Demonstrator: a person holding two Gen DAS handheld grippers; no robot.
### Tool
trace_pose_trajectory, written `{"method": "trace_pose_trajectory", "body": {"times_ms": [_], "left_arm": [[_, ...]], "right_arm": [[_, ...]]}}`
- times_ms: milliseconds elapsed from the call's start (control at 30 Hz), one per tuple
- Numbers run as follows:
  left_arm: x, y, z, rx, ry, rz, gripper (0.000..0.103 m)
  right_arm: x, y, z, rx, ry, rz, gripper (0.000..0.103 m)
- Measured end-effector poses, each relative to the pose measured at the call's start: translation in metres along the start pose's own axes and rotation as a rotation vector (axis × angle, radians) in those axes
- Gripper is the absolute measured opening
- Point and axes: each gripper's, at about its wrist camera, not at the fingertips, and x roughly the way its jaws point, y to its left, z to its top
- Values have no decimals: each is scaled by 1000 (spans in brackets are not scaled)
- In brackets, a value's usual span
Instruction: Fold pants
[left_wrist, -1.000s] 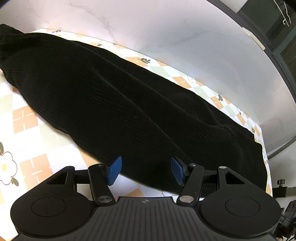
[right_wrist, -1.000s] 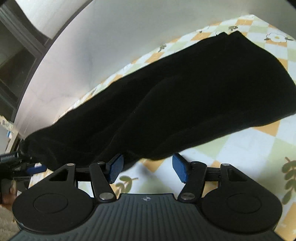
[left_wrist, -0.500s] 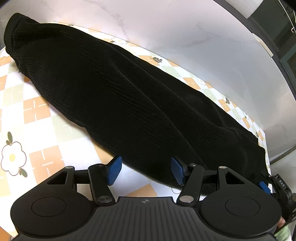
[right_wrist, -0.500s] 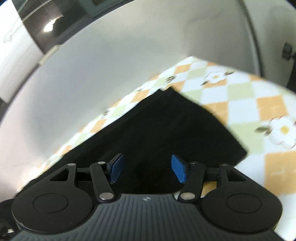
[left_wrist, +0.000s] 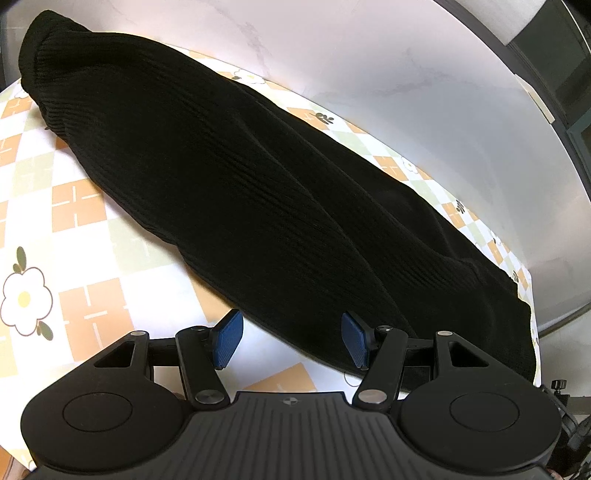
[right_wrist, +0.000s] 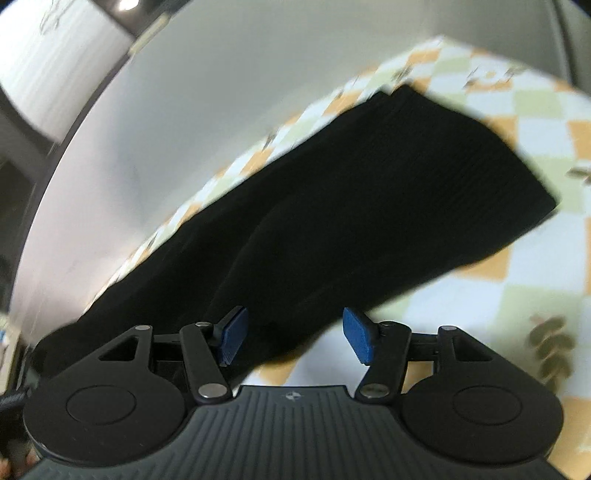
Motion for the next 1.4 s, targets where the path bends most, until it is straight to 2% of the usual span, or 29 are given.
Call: {"method": "trace_pose_trajectory", "body": {"times_ms": [167, 233, 300, 367, 400, 433, 567, 767, 900, 1100, 1200, 1400], "left_arm": [[1, 1, 0, -2, -1, 2, 61], [1, 2, 1, -9, 0, 4, 61], [2, 3, 0, -12, 6, 7, 61], [5, 2, 0, -12, 17, 9, 61], [6, 2, 0, -12, 21, 10, 61], [7, 2, 0, -14, 24, 10, 61], [9, 12, 0, -70, 17, -14, 61], [21, 36, -2, -234, 39, -30, 61], [22, 58, 1, -371, -12, -47, 61], [16, 91, 6, -511, -113, -96, 61], [22, 114, 7, -633, -151, -150, 65], [49, 142, 24, -773, -162, -247, 66]], "right_arm": [[7, 12, -11, -19, 75, 75, 61], [10, 11, -9, -18, 76, 96, 60], [14, 3, -1, 14, 37, 92, 58], [16, -9, 10, 99, -16, 57, 44], [15, -15, 15, 155, -24, 41, 34], [13, -18, 20, 192, -36, 38, 14], [-18, 0, 38, 132, -145, 137, 13], [-60, 52, 75, 30, -282, 268, 12], [-85, 85, 93, -34, -346, 335, 12], [-103, 136, 109, -139, -371, 367, 12], [-112, 165, 111, -191, -380, 364, 12], [-139, 217, 97, -244, -436, 345, 12]]}}
